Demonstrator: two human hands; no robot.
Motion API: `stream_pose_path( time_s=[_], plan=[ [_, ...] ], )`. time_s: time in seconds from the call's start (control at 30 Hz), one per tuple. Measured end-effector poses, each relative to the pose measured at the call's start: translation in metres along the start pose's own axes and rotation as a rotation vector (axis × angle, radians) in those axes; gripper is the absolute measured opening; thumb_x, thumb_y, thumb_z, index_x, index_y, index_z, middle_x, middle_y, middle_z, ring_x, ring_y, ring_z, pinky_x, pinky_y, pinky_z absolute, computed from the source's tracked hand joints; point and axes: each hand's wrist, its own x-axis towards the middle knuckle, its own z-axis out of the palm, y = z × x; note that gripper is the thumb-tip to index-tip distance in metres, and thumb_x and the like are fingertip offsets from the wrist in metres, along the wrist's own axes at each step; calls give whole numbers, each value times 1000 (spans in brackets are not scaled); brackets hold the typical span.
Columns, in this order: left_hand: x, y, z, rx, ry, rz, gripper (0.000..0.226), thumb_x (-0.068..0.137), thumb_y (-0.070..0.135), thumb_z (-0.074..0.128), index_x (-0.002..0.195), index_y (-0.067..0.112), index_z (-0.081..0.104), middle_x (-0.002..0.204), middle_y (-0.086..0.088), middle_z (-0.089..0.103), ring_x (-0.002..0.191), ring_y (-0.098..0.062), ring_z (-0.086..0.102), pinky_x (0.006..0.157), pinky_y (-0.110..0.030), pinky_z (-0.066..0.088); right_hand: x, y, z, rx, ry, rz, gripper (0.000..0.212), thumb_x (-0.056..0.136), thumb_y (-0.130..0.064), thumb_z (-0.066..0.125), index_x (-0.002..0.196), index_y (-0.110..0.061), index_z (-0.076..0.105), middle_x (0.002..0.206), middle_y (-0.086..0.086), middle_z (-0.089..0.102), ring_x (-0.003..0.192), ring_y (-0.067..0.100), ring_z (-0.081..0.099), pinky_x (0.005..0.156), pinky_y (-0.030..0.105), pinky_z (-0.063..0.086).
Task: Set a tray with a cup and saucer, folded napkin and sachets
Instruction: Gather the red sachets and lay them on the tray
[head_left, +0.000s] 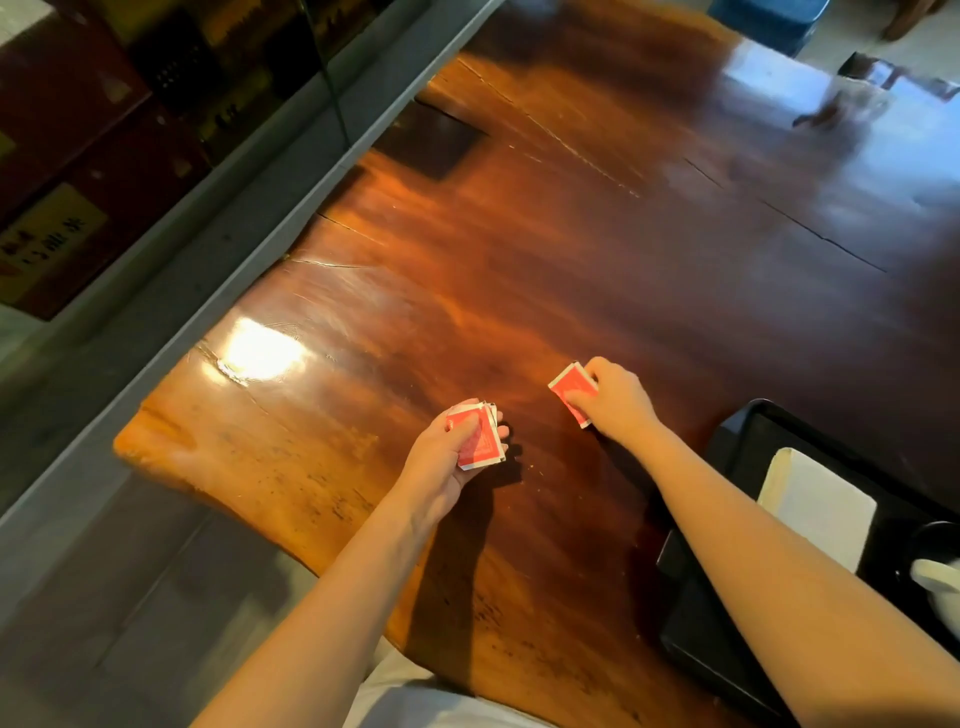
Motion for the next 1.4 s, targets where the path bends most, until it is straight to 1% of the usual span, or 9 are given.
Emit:
stream_pose_path(
  time_s=[0.13, 0.23, 0.47, 0.57, 0.8, 0.9, 1.03, 1.2, 1.4],
  plan=[
    [-9, 0, 16, -42, -81, -24, 33, 94, 24, 51, 125, 11, 52, 108, -9, 67, 91, -18, 69, 77, -32, 57, -52, -20, -1, 496, -71, -51, 26, 92, -29, 53, 112, -13, 55, 107, 6, 63, 86, 15, 60, 66, 23, 49],
    [-22, -3, 35, -116, -170, -67, 34, 94, 18, 48, 127, 11, 50, 111, -10, 62, 97, -20, 62, 82, -34, 52, -84, -27, 2, 468, -84, -99, 25, 94, -24, 49, 114, -10, 55, 110, 9, 63, 90, 20, 60, 71, 29, 50],
    [-54, -22, 80, 0, -350, -29, 38, 94, 11, 48, 132, 16, 47, 125, -14, 60, 110, -20, 61, 80, -29, 56, -140, 1, -26, 658, 283, -24, 28, 83, -30, 66, 103, -33, 47, 102, -6, 57, 82, 0, 56, 62, 6, 43],
    [-67, -28, 97, 4, -427, -40, 36, 91, 15, 54, 127, 20, 53, 115, -9, 66, 98, -13, 67, 75, -28, 56, -158, 17, -38, 637, 372, -5, 29, 82, -31, 67, 107, -30, 52, 104, -5, 56, 82, 2, 56, 63, 6, 43],
    [-95, -60, 139, 97, -446, 22, 37, 90, 18, 53, 127, 14, 52, 119, -13, 61, 106, -19, 61, 84, -28, 54, -196, 54, -48, 795, 287, 28, 41, 86, -32, 62, 121, -30, 41, 110, -16, 50, 91, -1, 56, 67, 7, 46],
    [-107, -76, 150, 112, -486, 31, 41, 85, 21, 55, 125, 10, 54, 115, -11, 61, 108, -21, 56, 87, -31, 49, -211, 75, -49, 728, 294, 32, 29, 87, -31, 61, 114, -27, 52, 102, -16, 56, 92, 2, 59, 68, 6, 42],
    [-119, -87, 163, 155, -577, -37, 46, 79, 30, 54, 122, 14, 59, 123, -7, 60, 118, -22, 54, 98, -39, 41, -238, 102, -56, 502, 583, -130, 13, 83, -15, 68, 91, -23, 62, 88, -13, 58, 86, 4, 53, 71, 6, 38],
    [-134, -103, 179, 496, -609, -73, 35, 88, 40, 55, 112, 18, 67, 102, -5, 68, 91, -16, 61, 70, -24, 51, -256, 138, -56, 195, 722, -278, 23, 73, 3, 71, 92, -11, 71, 101, 9, 64, 101, 17, 45, 85, 19, 39],
    [-152, -135, 200, 502, -496, 95, 31, 91, 28, 53, 122, 26, 58, 109, 2, 71, 98, -11, 67, 77, -24, 54, -282, 168, -54, 896, 564, 80, 31, 90, -9, 56, 113, -28, 51, 119, -5, 53, 96, -6, 55, 81, 7, 46]
  ],
)
